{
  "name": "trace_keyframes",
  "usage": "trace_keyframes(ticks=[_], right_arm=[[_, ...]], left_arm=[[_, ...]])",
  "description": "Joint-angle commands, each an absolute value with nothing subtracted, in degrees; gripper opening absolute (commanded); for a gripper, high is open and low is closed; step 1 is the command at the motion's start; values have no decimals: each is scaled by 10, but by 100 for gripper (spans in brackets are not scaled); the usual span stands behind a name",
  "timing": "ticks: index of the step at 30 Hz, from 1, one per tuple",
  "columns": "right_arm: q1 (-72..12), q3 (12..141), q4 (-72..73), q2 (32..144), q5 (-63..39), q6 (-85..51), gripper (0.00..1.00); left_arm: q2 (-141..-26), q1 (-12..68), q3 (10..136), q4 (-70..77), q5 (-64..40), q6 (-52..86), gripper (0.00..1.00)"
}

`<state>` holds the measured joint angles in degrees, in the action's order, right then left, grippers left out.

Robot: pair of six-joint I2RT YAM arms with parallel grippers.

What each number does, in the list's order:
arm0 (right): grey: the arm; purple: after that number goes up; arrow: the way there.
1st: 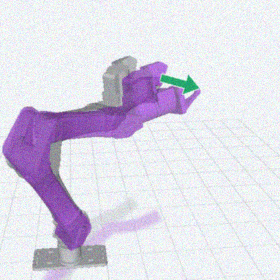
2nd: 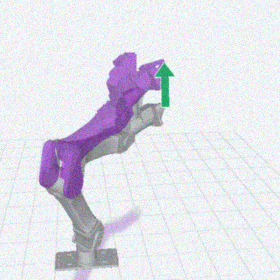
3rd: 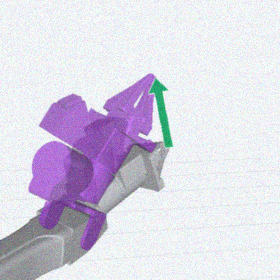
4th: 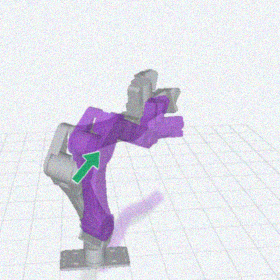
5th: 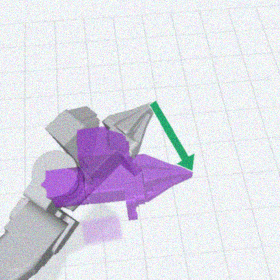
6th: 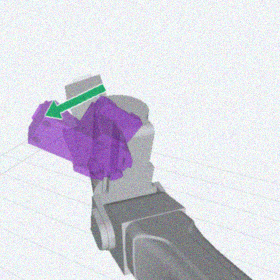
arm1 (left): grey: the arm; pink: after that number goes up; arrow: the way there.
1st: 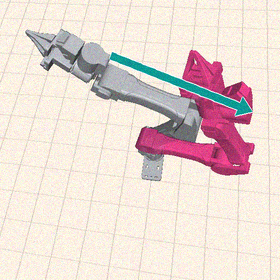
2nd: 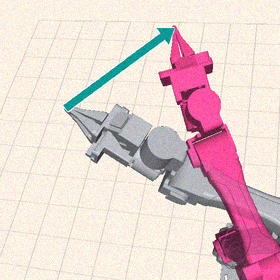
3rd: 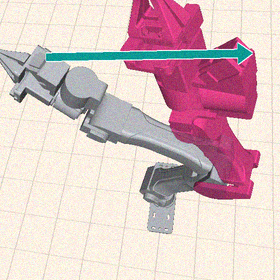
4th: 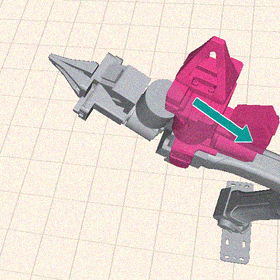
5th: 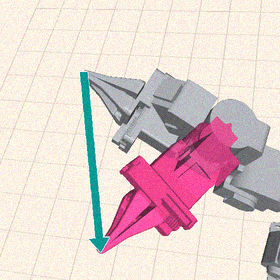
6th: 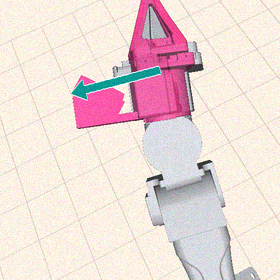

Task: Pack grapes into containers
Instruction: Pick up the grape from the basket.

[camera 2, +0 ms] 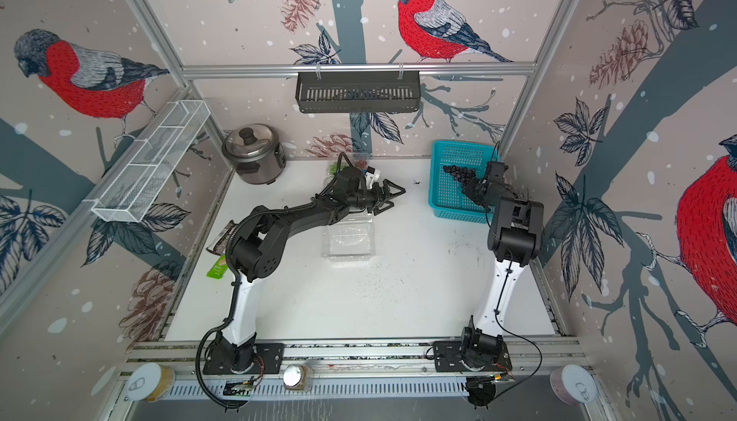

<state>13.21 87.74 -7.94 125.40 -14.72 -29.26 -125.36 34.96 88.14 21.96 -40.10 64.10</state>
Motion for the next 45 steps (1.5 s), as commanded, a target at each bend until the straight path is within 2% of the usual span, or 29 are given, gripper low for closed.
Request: trace_keyframes(ticks=[1, 8, 25, 45], right_arm=[[133, 870, -15, 1244, -182, -312, 22], [136, 852, 28, 1225, -183, -328, 8], [142, 888, -6, 1225, -192, -334, 4], [113, 876, -92, 1060, -171, -295, 2]], left_arm=[[-1258, 348, 885, 251, -411, 643, 97], [-1260, 345, 885, 251, -411, 643, 97], [-1261, 341, 884, 253, -413, 646, 97], [-1197, 349, 895, 207, -390, 607, 97]])
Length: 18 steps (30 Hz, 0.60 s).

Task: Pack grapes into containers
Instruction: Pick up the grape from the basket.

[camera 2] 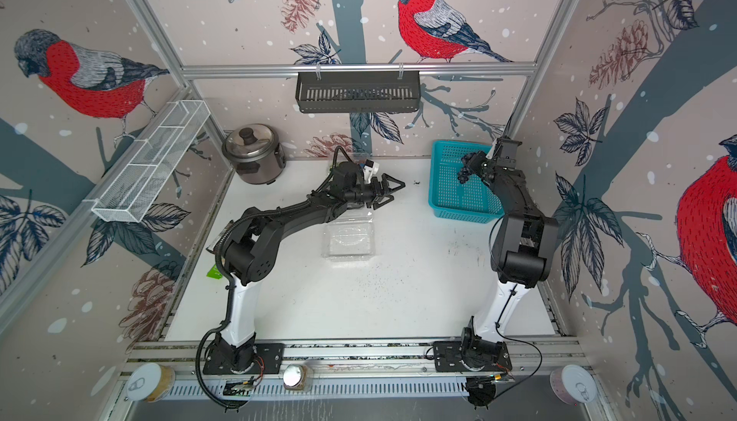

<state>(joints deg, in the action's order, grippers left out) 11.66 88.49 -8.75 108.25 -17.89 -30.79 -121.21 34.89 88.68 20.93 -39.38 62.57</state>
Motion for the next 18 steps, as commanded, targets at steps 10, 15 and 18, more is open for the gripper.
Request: trace_keyframes(ticks=[10, 15, 18], right_arm=[[70, 845, -119, 960, -160, -285, 2], [28, 843, -134, 914, -148, -280, 1], [-5, 834, -131, 889, -147, -286, 1]], left_arm=[[-1140, 350, 927, 135, -368, 562, 97], [-1090, 347, 899, 110, -356, 540, 97], [-1051, 341, 861, 107, -346, 532, 97]])
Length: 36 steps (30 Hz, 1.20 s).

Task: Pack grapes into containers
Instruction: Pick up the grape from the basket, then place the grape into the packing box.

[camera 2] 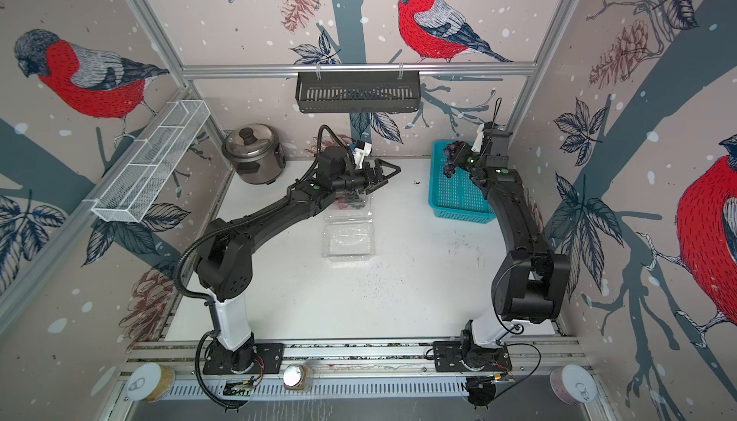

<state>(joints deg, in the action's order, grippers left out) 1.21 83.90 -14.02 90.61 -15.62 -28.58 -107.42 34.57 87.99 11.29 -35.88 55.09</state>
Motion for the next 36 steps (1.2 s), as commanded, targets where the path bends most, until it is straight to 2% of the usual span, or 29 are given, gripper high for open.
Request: trace_keyframes(ticks=[1, 12, 22, 36], right_arm=[[-18, 830, -129, 880, -147, -288, 1], [-210, 789, -109, 821, -80, -314, 1], [-381, 719, -56, 813, -12, -348, 1], [-511, 675, -4, 829, 35, -375, 1]], left_arm=[[-1038, 338, 847, 107, -344, 532, 97], [-907, 265, 673, 145, -384, 556, 97], [-778, 221, 490, 198, -386, 593, 97], [-646, 172, 389, 138, -375, 590, 97]])
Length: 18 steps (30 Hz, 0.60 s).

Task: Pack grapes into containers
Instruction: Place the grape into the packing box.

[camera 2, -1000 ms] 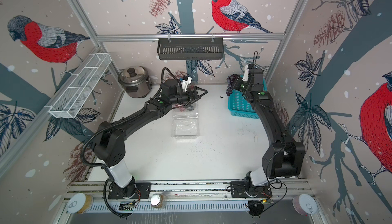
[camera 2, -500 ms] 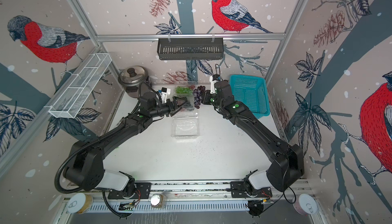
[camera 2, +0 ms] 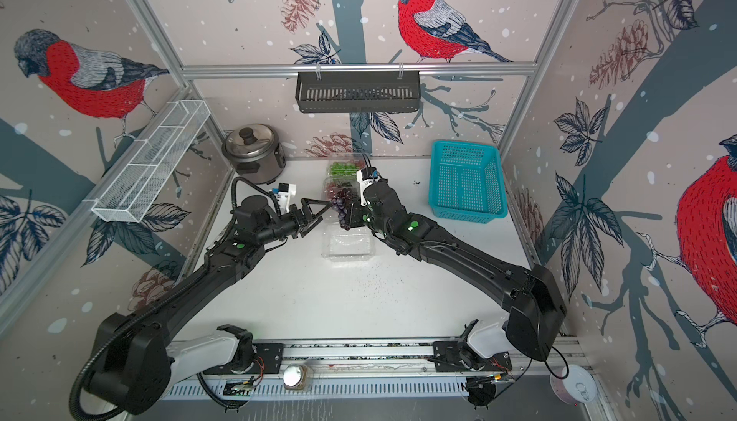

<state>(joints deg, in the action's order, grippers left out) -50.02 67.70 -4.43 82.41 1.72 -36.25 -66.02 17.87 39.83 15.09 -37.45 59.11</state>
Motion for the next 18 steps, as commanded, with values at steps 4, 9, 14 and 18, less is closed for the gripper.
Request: trace_keyframes(ticks=[4, 9, 14, 18], right_arm=[[-528, 672, 6, 847, 36, -380, 1], [-544, 665, 23, 868, 34, -386, 1], [-545, 640, 59, 888, 18, -400, 1], [-545, 632, 78, 910, 1, -407, 1]], left_arm=[[-625, 158, 365, 137, -379, 590, 97], [-622, 134, 333, 162, -404, 605, 97], [-616, 119, 306, 181, -417, 614, 97], [-611, 110, 292, 188, -421, 615, 97]])
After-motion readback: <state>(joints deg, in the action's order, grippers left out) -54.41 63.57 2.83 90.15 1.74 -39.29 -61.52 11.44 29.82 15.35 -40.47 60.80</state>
